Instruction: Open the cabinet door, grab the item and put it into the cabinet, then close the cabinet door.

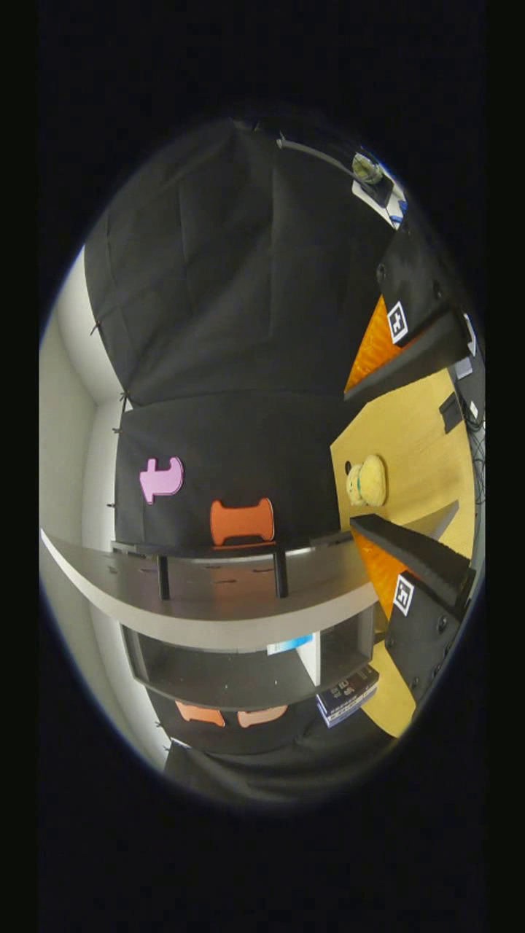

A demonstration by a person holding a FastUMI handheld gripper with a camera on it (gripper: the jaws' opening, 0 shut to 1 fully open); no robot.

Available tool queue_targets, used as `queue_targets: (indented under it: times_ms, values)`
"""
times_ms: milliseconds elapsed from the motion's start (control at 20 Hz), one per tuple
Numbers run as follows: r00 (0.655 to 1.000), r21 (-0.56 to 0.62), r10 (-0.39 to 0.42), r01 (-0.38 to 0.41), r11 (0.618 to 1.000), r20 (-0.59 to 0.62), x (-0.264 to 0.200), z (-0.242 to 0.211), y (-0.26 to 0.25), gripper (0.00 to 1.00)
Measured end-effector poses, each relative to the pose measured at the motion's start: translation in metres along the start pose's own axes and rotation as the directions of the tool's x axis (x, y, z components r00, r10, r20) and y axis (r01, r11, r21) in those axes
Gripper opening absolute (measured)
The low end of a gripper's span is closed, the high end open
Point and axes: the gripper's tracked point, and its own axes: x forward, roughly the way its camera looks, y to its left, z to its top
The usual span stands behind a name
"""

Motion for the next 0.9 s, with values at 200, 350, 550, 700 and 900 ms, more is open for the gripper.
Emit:
queue_targets:
  times_ms: [200, 350, 550, 700, 900]
  values:
    - [1.000, 0.009, 0.005, -0.005, 1.000, -0.001, 0.000, -0.001, 0.007, 0.97]
    - [1.000, 0.016, 0.023, -0.023, 1.000, -0.004, -0.003, -0.002, 0.021, 0.97]
    - [0.996, 0.014, 0.086, -0.086, 0.996, -0.009, -0.011, -0.007, 0.069, 0.96]
    - [0.988, -0.010, 0.156, -0.156, 0.988, -0.018, -0.012, -0.013, 0.118, 0.96]
    - [0.972, -0.012, 0.232, -0.233, 0.972, -0.030, -0.010, -0.019, 0.178, 0.96]
